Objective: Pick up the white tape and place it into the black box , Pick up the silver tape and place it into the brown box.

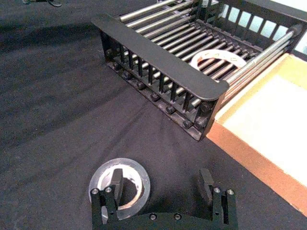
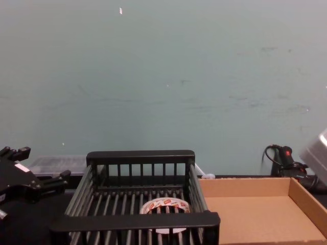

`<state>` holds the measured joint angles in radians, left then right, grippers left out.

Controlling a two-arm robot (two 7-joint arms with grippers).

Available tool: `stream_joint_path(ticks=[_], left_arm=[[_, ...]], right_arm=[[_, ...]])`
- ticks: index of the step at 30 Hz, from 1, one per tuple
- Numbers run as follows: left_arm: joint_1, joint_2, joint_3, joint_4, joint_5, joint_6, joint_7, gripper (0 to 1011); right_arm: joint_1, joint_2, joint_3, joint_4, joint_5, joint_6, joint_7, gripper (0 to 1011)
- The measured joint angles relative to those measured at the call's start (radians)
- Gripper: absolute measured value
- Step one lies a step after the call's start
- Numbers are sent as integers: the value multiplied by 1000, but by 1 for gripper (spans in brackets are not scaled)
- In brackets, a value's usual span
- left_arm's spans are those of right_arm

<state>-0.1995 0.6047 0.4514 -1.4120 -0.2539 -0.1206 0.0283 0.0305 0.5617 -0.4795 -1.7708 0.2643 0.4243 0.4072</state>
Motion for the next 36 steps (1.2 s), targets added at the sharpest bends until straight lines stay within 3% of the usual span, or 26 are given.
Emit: stream_joint_path(ticks=[36], left_arm=[[0, 0, 0, 0, 0, 0, 0, 1001]], right_arm=[[33, -51, -13, 63, -48, 27, 29, 1000]])
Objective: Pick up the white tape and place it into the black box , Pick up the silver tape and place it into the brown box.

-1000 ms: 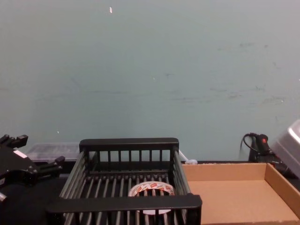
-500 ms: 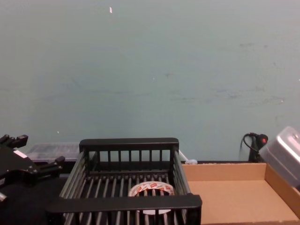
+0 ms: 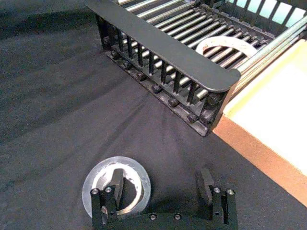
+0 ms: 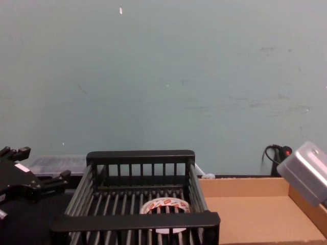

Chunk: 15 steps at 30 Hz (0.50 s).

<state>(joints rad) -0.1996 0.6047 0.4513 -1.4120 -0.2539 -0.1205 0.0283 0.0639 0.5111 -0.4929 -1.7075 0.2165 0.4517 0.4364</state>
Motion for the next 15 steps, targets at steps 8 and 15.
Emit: stream_joint_path(ticks=[8, 15], left_arm=[[0, 0, 0, 0, 0, 0, 0, 1001], [0, 0, 0, 0, 0, 0, 0, 1001]], right_arm=[[-1, 2, 1, -2, 0, -1, 0, 1000], [-2, 2, 1, -3, 0, -3, 0, 859]])
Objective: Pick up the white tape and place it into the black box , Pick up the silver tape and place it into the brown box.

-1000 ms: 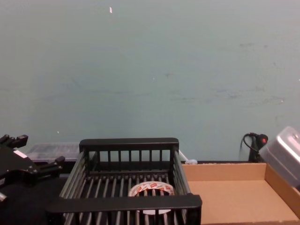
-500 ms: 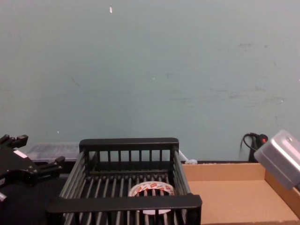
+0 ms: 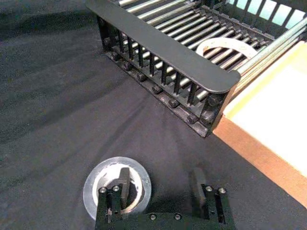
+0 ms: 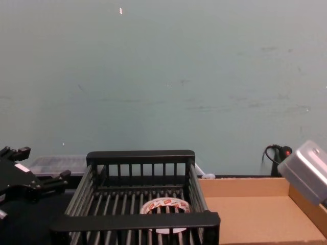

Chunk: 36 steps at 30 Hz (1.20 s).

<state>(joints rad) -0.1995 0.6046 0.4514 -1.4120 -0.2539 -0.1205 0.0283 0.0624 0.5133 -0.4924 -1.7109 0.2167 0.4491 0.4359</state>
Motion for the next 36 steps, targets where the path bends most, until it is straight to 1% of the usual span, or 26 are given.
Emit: stream_joint_path(ticks=[1, 2, 3, 5, 6, 7, 8, 9, 11, 12, 15, 17, 18, 20, 23, 30, 36], left_arm=[[0, 0, 0, 0, 0, 0, 0, 1001], [0, 0, 0, 0, 0, 0, 0, 1001], [0, 0, 0, 0, 0, 0, 0, 1001], [0, 0, 0, 0, 0, 0, 0, 1002], [0, 0, 0, 0, 0, 0, 0, 1001], [0, 0, 0, 0, 0, 0, 0, 1001], [0, 0, 0, 0, 0, 0, 0, 1001], [0, 0, 0, 0, 0, 0, 0, 1001], [0, 0, 0, 0, 0, 0, 0, 1001], [0, 0, 0, 0, 0, 0, 0, 1001], [0, 0, 0, 0, 0, 0, 0, 1001], [0, 0, 0, 0, 0, 0, 0, 1001], [0, 0, 0, 0, 0, 0, 0, 1001], [0, 0, 0, 0, 0, 0, 0, 1002], [0, 0, 0, 0, 0, 0, 0, 1001], [0, 0, 0, 0, 0, 0, 0, 1001], [0, 0, 0, 0, 0, 0, 0, 1001]], right_arm=[[0, 0, 0, 0, 0, 0, 0, 840], [0, 0, 0, 0, 0, 0, 0, 788], [0, 0, 0, 0, 0, 0, 0, 788], [0, 0, 0, 0, 0, -1, 0, 732], [-1, 0, 0, -1, 0, -1, 0, 678], [-1, 1, 0, -1, 0, -1, 0, 654], [-1, 1, 0, -1, 0, -1, -1, 594], [-1, 1, 0, -1, 0, -1, -1, 594], [-1, 1, 0, -1, 1, -1, -1, 533], [-1, 1, 0, -1, 1, -1, -1, 474], [-1, 1, 0, -2, 1, -2, -1, 416], [-1, 1, 0, -2, 1, -2, -1, 329], [-1, 1, 0, -2, 1, -2, -1, 309], [-1, 1, 0, -2, 1, -2, -1, 228], [-1, 1, 0, -2, 1, -2, -1, 161], [-1, 1, 0, -2, 1, -3, -1, 151], [-3, 1, 0, -1, -2, -20, 6, 151]])
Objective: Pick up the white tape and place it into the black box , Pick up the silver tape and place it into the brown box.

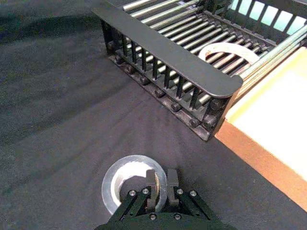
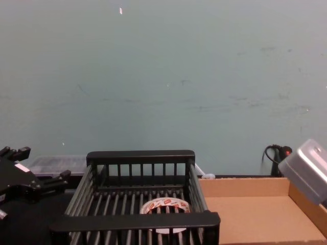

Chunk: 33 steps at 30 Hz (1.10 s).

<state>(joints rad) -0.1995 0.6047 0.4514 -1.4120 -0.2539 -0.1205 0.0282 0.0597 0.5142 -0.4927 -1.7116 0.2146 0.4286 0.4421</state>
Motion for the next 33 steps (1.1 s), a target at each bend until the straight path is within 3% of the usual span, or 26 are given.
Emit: stream_joint_path(ticks=[14, 28, 33], left_arm=[[0, 0, 0, 0, 0, 0, 0, 1002], [0, 0, 0, 0, 0, 0, 0, 1001], [0, 0, 0, 0, 0, 0, 0, 1001]], right_arm=[[-10, 13, 10, -18, 8, -29, 16, 151], [-64, 53, 50, -124, 55, -75, 16, 151], [-83, 63, 65, -156, 77, -114, 14, 151]])
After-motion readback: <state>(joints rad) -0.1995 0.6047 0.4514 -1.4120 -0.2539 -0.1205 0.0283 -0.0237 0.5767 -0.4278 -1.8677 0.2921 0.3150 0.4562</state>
